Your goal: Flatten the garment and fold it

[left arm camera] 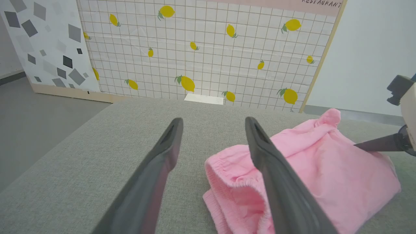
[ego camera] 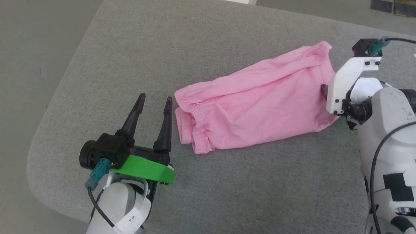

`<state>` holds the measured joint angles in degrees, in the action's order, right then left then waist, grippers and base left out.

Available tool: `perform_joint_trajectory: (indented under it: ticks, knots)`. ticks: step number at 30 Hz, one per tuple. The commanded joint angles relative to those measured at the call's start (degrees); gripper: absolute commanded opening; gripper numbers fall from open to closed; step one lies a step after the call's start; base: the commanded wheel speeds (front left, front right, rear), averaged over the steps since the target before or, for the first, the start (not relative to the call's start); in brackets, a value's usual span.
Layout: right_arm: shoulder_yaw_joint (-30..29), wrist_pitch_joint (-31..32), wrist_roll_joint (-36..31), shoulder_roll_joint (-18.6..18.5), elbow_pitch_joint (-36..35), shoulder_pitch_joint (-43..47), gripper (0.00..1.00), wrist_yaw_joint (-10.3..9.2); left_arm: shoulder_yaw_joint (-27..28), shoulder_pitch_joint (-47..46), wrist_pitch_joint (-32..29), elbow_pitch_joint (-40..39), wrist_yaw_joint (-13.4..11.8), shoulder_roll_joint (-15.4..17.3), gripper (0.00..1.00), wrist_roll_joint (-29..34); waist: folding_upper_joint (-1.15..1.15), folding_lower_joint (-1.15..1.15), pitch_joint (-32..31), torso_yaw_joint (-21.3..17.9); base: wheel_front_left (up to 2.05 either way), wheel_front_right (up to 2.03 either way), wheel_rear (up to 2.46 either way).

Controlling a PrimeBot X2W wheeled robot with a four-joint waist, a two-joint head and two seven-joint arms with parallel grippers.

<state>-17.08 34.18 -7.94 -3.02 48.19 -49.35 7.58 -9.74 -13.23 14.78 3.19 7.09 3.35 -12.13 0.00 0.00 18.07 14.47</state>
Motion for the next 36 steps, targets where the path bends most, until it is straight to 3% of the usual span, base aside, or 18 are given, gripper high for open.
perform_joint_trajectory:
  ticks: [1,4,5,6,7,9,20,29,36]
  knots:
    - [-0.1,1.2,-0.9,0.1,0.6,-1.0,1.00,-0.09,0.0,0.1,0.2,0.0,0.4,-0.3,1.00,-0.1,0.00,0.00,0.5,0.4,0.00,0.00,0.00]
    - [0.2,3.9,-1.0,0.1,1.6,-2.0,1.00,-0.09,0.3,0.0,0.2,0.1,0.4,-0.4,1.00,-0.4,0.00,0.00,1.0,0.6,0.00,0.00,0.00]
    - [0.2,4.6,-0.4,0.1,2.0,-2.3,0.91,-0.09,0.3,-0.1,0.2,0.1,0.4,-0.4,1.00,-0.5,0.00,0.00,1.2,0.7,0.00,0.00,0.00]
    - [0.2,5.3,0.6,0.1,2.6,-2.6,0.48,-0.09,0.4,-0.2,0.2,0.2,0.4,-0.4,1.00,-0.5,0.00,0.00,1.3,0.8,0.00,0.00,0.00]
    - [0.3,5.8,1.2,0.1,3.0,-2.8,0.40,-0.09,0.4,-0.3,0.2,0.2,0.4,-0.4,1.00,-0.6,0.00,0.00,1.4,0.9,0.00,0.00,0.00]
    - [1.1,6.2,2.0,0.1,3.4,-3.0,0.02,-0.09,0.5,-0.4,0.2,0.2,0.4,-0.4,1.00,-0.8,0.00,0.00,1.6,1.0,0.00,0.00,0.00]
    - [4.2,4.0,5.2,-0.2,1.5,-0.9,0.00,-0.09,1.2,0.6,0.2,0.6,0.4,-0.5,1.00,-1.0,0.00,0.00,-0.2,-0.3,0.00,0.00,0.00]
    - [4.4,0.6,7.3,-4.7,-4.8,6.1,0.00,-0.09,1.7,2.9,0.2,1.5,0.4,-0.5,1.00,0.0,0.00,0.00,-4.6,-3.2,0.00,0.00,0.00]
    - [1.0,0.3,5.2,-8.0,-12.8,14.4,0.00,-0.09,2.0,4.6,0.2,1.9,0.4,-0.4,1.00,0.6,0.00,0.00,-6.8,-6.2,0.00,0.00,0.00]
